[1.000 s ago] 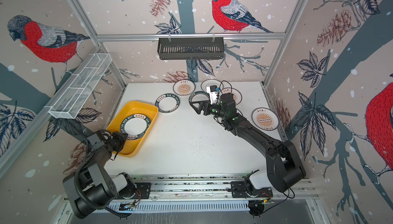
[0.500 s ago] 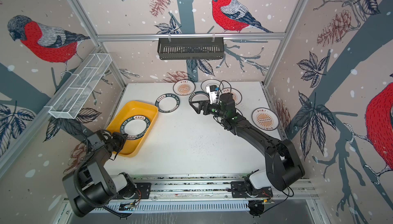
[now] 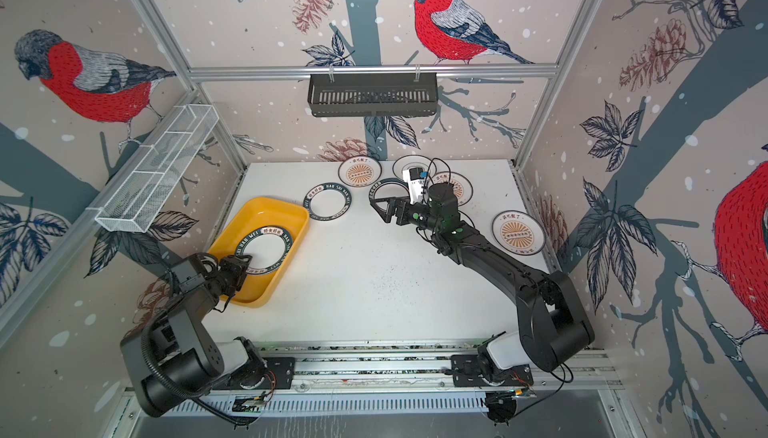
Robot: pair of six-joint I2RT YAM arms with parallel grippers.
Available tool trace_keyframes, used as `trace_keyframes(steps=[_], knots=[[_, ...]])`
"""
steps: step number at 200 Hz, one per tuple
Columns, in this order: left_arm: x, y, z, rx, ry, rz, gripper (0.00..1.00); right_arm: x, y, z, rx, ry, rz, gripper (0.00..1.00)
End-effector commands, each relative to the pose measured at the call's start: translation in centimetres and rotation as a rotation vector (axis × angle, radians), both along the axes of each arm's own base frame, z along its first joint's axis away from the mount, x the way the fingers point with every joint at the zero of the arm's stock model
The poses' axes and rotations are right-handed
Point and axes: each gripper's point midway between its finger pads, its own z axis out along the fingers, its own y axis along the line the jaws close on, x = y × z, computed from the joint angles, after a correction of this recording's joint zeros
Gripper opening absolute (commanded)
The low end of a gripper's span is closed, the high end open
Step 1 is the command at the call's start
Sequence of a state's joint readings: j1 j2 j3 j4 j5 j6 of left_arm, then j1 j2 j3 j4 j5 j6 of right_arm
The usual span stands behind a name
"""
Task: Place the plates into the plastic bin on the countertop
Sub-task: 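Lower the plate into the yellow bin and open the left gripper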
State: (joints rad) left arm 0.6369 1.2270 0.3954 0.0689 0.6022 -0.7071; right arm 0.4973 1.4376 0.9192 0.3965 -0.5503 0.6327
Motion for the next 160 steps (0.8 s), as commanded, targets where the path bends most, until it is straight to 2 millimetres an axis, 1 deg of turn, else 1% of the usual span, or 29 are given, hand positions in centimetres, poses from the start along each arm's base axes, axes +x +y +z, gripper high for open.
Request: trace_keyframes(steps=[1,7,15,22,25,58,110,129,160], knots=[[-0.3,0.7,-0.1,0.031,0.035,0.021,0.70,0.1,0.0,0.7,0.015,-0.020,-0.009,1.00],[-0.4,0.7,-0.2,0.034,0.044,0.023,0.77,0.1,0.0,0.7,0.015,-0.022,-0.010,1.00],[-0.4,0.8,-0.1,0.041,0.047,0.023,0.84,0.1,-0.1,0.7,0.015,-0.022,-0.012,1.00],[-0.4,0.9,0.0,0.044,0.049,0.024,0.95,0.1,-0.1,0.8,0.016,-0.026,-0.012,1.00],[-0.4,0.9,0.0,0.044,0.052,0.022,0.96,0.1,-0.1,0.8,0.016,-0.026,-0.013,1.00],[-0.6,1.0,-0.1,0.061,0.068,0.021,0.96,0.1,-0.1,0.7,0.015,-0.033,-0.015,1.00],[-0.8,2.4,1.8,0.150,0.092,0.043,0.96,0.4,-0.1,0.9,0.014,-0.040,-0.021,1.00],[-0.6,2.1,2.3,0.170,0.096,0.022,0.96,0.8,-0.2,0.7,0.014,-0.034,-0.044,1.00],[0.1,0.3,3.7,0.248,0.116,-0.047,0.96,1.9,-0.5,-0.1,-0.004,-0.003,-0.109,1.00]])
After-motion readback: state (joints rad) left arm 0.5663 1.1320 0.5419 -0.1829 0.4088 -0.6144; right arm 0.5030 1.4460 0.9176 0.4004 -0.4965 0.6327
